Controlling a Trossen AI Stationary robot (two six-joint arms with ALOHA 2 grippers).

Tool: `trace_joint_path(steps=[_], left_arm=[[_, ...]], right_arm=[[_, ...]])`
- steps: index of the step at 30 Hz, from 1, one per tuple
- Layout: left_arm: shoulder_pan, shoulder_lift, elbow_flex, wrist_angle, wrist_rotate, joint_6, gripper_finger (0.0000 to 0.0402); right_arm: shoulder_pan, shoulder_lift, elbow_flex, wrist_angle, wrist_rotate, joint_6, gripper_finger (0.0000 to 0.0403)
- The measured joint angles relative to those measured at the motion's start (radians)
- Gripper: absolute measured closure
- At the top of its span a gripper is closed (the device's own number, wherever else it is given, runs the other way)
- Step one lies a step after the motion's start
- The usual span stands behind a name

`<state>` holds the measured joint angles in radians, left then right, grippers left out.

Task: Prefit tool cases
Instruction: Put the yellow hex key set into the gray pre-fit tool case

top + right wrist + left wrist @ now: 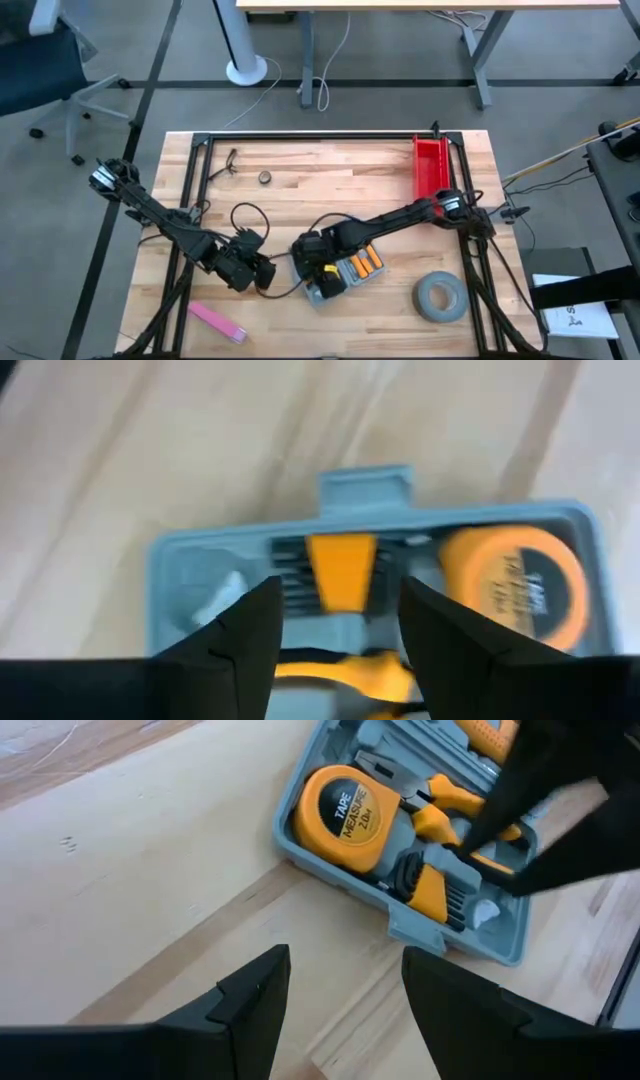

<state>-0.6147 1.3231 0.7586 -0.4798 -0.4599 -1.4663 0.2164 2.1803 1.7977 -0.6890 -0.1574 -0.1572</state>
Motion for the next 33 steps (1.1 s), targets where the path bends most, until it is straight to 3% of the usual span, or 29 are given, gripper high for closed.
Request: trace_joint_path(steps=[13,33], left_arm=[[-0.024,-0.084,0.000,-0.106,-0.013,0.032,0.0198],[-0.106,-0.188,0.000,-0.185,0.025,0.023,0.0198]], right_arm=[[0.023,0.032,-0.002,0.087,0.000,0.001,0.0293],[-0.020,0.161,0.000,0.160,-0.026,-0.020,0.0336]])
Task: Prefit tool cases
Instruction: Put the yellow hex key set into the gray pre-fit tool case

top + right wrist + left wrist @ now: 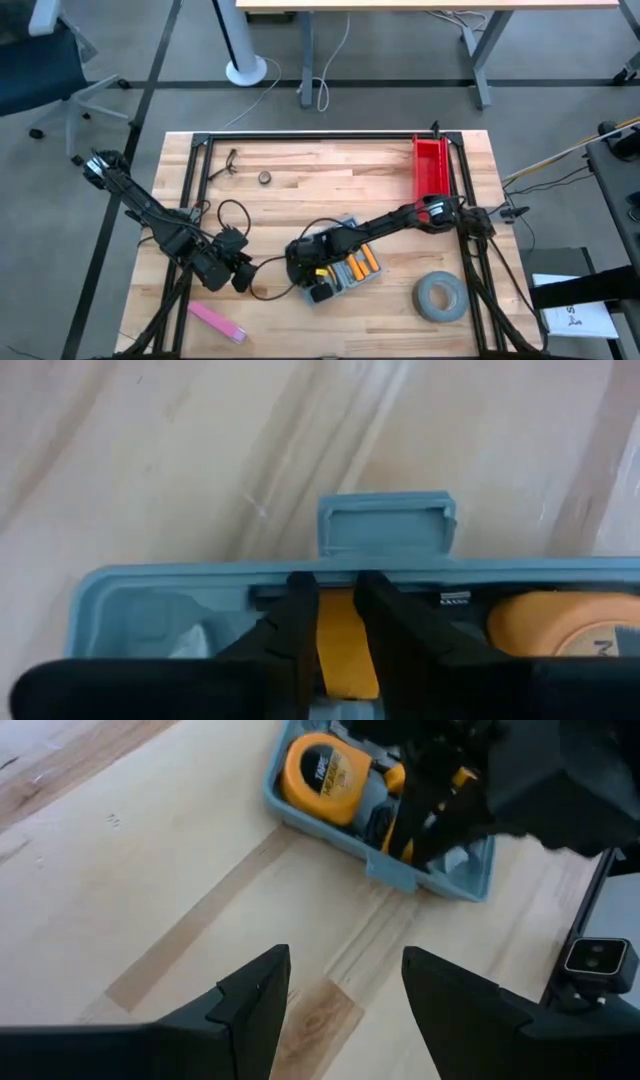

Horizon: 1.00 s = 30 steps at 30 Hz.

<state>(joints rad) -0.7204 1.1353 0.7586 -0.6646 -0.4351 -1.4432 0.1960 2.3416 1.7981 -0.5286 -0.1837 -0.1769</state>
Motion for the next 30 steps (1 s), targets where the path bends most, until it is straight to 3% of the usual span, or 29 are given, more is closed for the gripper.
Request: trace_joint_path(steps=[12,30], left_arm=[[-0.001,0.006,0.000,0.000,0.002,-0.001,0.0198],[-0.006,0.006,0.000,0.028,0.000,-0.006,0.0198]], right_arm=[[-0.024,-0.151,-0.009,-0.056,0.018,0.004,0.0364],[-0.056,-0.058,-0.038,-0.071,0.011,0.009,0.0375]])
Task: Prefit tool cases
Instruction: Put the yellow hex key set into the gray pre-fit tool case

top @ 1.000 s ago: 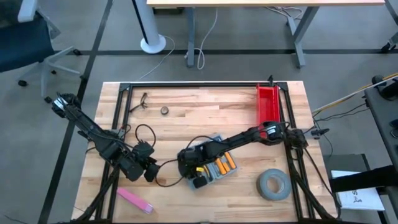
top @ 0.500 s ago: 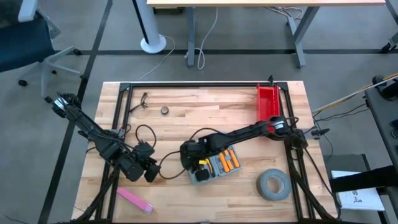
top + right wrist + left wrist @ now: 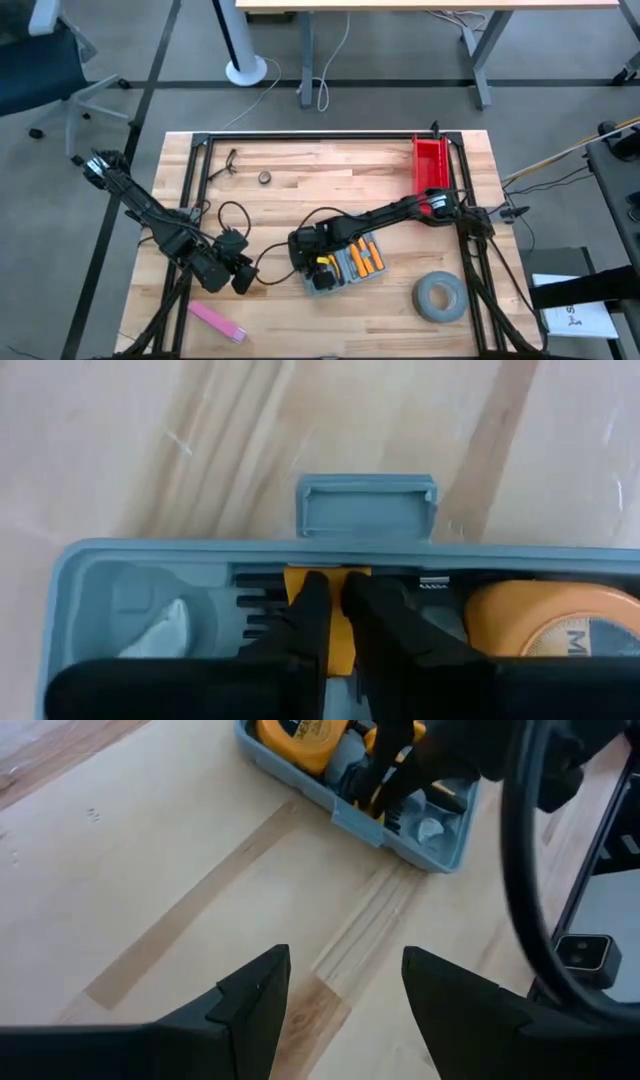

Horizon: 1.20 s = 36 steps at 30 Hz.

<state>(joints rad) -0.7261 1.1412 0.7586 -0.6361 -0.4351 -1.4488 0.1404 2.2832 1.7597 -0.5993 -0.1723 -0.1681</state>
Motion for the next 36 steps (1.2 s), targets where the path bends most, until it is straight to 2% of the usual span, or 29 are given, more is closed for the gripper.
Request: trace_joint_path(steps=[8,19,25,32,36], left_arm=[[0.000,0.000,0.000,-0.001,0.000,0.000,0.0198],[0.000,0.000,0.000,0.000,0.000,0.004,0.0198],[0.000,0.000,0.000,0.000,0.000,0.004,0.0198],[0.000,0.000,0.000,0.000,0.000,0.004,0.0198],[0.000,0.000,0.000,0.000,0.000,0.004,0.0198]], right_arm=[[-0.019,-0.097,0.001,-0.028,0.048,0.001,0.0379],[-0.047,-0.098,-0.009,-0.136,0.046,0.001,0.0384],[-0.049,-0.095,-0.021,-0.124,0.042,-0.013,0.0384],[-0.072,-0.098,-0.128,0.019,0.035,-0.035,0.0384],[-0.097,-0.111,-0.136,0.000,0.034,-0.002,0.0385]])
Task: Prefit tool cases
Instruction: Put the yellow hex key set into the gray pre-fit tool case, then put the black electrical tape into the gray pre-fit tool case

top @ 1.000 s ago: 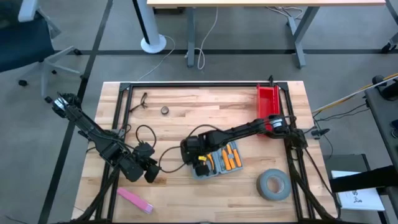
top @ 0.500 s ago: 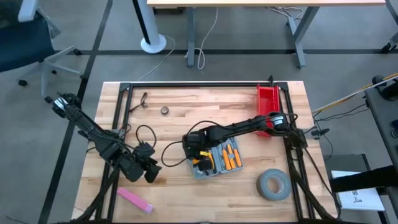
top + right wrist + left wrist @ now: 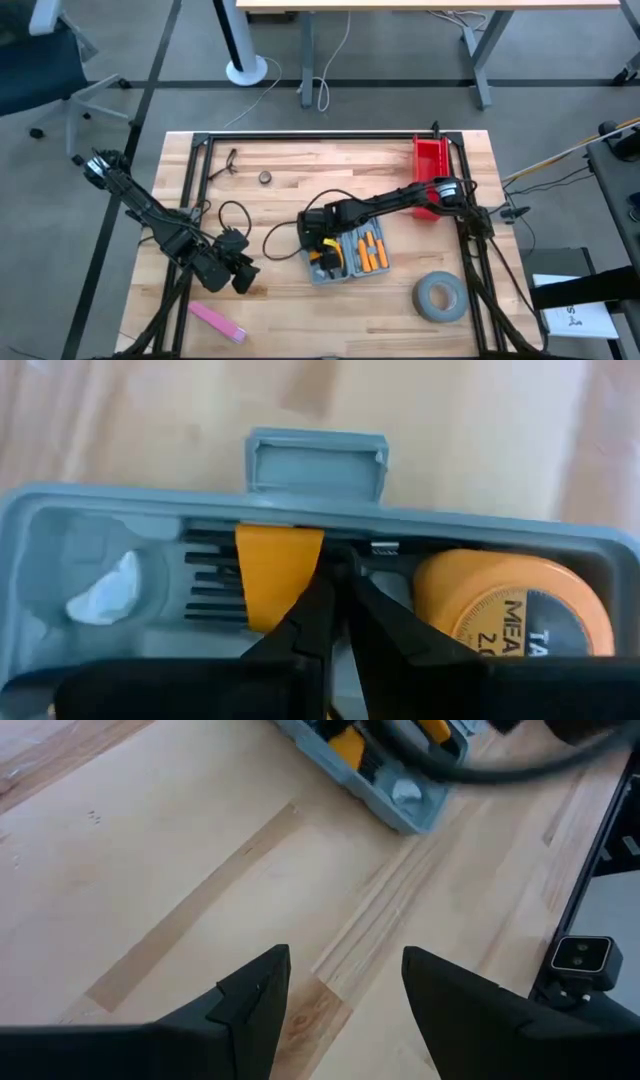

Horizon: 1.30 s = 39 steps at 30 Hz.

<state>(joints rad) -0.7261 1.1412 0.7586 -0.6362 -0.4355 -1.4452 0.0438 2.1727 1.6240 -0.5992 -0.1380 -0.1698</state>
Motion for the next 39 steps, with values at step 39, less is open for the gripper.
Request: trace_joint_path(steps=[39], left_arm=[[0.448,0.115,0.000,-0.001,-0.079,0.223,0.0172]], right_arm=[[0.012,-0.556,-0.478,0.111,0.240,0.241,0.0274]])
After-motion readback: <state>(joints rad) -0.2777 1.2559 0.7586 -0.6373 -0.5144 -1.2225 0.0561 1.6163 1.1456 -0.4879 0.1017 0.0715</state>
